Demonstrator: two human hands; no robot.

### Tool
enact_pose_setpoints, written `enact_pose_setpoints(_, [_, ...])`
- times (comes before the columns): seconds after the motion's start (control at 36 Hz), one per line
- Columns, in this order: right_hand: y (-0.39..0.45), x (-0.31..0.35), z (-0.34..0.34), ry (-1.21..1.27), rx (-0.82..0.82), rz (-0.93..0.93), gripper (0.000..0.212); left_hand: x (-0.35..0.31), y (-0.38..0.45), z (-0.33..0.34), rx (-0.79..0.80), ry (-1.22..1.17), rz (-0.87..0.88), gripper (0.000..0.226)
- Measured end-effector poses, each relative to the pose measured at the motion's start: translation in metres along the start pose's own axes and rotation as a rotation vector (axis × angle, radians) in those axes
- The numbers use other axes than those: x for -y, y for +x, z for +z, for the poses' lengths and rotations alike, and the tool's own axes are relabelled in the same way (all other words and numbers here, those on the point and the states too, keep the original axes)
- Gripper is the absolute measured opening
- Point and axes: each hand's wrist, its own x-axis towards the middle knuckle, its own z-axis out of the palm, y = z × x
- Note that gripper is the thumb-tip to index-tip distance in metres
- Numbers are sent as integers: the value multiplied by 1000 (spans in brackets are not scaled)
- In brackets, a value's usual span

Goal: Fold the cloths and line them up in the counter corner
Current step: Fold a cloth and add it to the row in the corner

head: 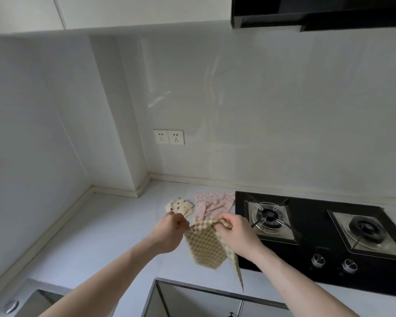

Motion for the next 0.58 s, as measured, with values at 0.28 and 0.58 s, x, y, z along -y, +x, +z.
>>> enact_pose_setpoints(0.28, [37, -34, 4, 15, -33, 67, 21, 38, 41, 13, -17, -378, -49, 45])
enact_pose_setpoints(0.58, [82, -73, 4, -4, -189, -126, 34, 64, 88, 32, -131, -404, 334, 51])
